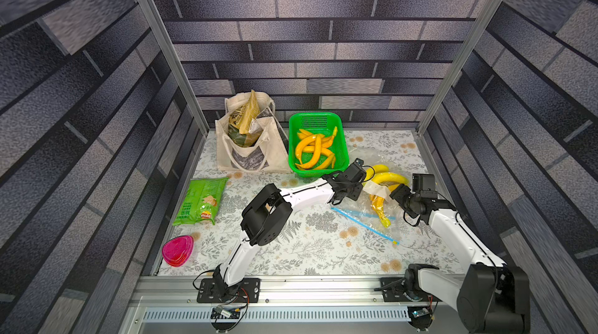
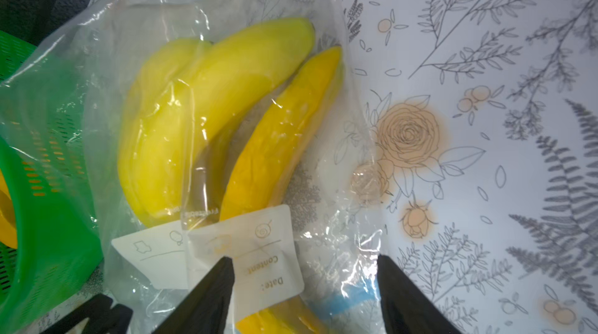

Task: Open the zip-top bag and take out the banana
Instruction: Unzip the zipper on the zipper food storage bag.

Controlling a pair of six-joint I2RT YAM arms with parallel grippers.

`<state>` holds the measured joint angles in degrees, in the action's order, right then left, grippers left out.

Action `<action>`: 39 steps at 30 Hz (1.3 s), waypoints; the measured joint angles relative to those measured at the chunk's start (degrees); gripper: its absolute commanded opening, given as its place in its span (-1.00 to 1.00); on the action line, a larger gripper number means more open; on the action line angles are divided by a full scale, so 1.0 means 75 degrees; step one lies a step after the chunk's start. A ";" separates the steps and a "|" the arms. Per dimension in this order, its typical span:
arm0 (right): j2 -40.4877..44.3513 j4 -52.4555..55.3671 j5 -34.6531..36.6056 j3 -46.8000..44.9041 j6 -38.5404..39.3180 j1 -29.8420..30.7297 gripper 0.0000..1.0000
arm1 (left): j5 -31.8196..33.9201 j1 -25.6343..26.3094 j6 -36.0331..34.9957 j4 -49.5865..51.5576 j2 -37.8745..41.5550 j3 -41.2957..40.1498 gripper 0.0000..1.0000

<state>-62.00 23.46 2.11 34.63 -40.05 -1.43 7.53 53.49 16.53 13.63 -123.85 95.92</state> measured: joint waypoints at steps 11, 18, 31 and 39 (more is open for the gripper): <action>0.1915 0.1655 -0.0501 -0.1311 -0.0490 0.0259 0.39 | 0.0035 -0.0006 0.0058 -0.0125 0.0009 -0.0154 0.17; 0.1443 0.1413 -0.0490 -0.1714 -0.1253 0.1606 0.11 | 0.0035 0.0309 0.0058 -0.0332 0.0428 -0.1061 0.24; 0.1180 0.0944 -0.0248 -0.1612 -0.1399 0.1862 0.03 | 0.0061 0.0831 0.0058 -0.1201 0.1673 -0.3232 0.49; 0.0968 0.0455 -0.0525 -0.1241 -0.1090 0.1862 0.10 | -0.0195 0.1157 0.0055 -0.1635 0.1620 -0.3214 0.52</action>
<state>-54.74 26.87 -1.83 25.32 -48.23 12.53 6.07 62.17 16.95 1.37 -111.70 71.81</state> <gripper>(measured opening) 0.543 0.767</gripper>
